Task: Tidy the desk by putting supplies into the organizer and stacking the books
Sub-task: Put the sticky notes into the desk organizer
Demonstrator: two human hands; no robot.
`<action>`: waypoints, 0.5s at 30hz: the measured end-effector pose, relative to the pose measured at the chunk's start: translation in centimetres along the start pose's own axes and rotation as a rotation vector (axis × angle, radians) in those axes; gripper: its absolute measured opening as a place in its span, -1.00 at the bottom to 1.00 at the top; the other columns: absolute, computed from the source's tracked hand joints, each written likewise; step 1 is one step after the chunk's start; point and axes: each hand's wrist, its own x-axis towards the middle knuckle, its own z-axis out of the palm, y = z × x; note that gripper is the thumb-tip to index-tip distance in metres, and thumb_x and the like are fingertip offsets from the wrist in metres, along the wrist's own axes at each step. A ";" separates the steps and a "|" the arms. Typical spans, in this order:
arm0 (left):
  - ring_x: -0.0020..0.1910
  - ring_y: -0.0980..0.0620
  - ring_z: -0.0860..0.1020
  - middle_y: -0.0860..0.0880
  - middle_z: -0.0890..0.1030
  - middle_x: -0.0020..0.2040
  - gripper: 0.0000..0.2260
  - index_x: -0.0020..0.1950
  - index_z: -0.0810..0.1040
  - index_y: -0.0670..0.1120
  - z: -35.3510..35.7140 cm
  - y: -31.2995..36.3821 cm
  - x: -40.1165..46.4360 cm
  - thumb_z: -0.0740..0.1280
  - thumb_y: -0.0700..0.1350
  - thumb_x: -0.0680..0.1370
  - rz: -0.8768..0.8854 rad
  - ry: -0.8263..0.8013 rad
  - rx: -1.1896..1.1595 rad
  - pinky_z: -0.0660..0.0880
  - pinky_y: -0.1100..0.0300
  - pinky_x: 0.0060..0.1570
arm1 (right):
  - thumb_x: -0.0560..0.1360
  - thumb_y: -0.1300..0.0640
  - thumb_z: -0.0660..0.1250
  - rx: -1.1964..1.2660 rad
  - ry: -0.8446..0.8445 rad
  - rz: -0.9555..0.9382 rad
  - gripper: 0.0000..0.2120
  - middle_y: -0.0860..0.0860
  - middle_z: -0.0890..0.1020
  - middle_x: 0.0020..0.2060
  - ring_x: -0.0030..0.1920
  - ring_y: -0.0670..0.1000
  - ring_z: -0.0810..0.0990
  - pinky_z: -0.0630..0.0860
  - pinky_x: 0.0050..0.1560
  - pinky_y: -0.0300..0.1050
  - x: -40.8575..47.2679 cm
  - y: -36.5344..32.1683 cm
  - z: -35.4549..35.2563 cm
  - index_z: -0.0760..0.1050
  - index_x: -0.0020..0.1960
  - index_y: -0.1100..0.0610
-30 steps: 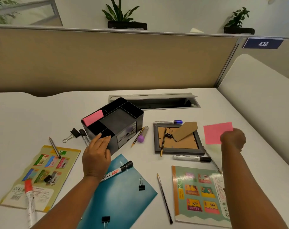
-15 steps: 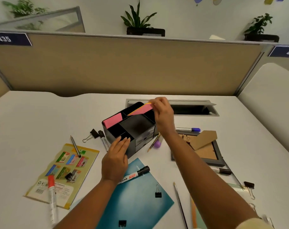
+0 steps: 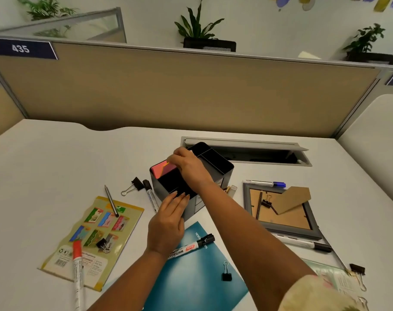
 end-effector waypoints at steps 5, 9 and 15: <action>0.16 0.01 0.53 -0.09 0.69 0.03 -0.61 0.10 0.64 -0.16 0.0 0.0 0.1 0.12 -0.21 0.40 0.004 0.014 0.008 0.60 0.21 -0.09 | 0.57 0.30 0.07 -0.176 -0.135 0.053 -0.70 0.14 0.48 0.17 0.21 0.15 0.42 -0.05 0.46 0.20 0.5 0.2 1.1 0.46 0.22 0.13; 0.08 -0.07 0.64 -0.10 0.70 0.01 -0.63 0.08 0.65 -0.17 -0.1 0.1 0.1 0.13 -0.22 0.40 0.017 0.027 0.023 0.60 0.21 -0.09 | 0.59 0.26 0.03 -0.177 -0.209 0.082 -0.67 0.06 0.47 0.25 0.34 0.09 0.33 -0.19 0.44 0.27 -0.1 0.0 1.1 0.43 0.25 0.07; 0.11 -0.04 0.62 -0.05 0.70 0.02 -0.61 0.09 0.65 -0.14 0.1 0.2 0.2 0.12 -0.26 0.39 0.018 0.046 0.018 0.61 0.25 -0.16 | 0.53 0.26 0.18 0.041 0.323 0.120 -0.77 0.12 0.61 0.09 0.14 0.06 0.50 0.36 0.23 -0.08 -2.8 1.6 -0.5 0.54 0.12 0.17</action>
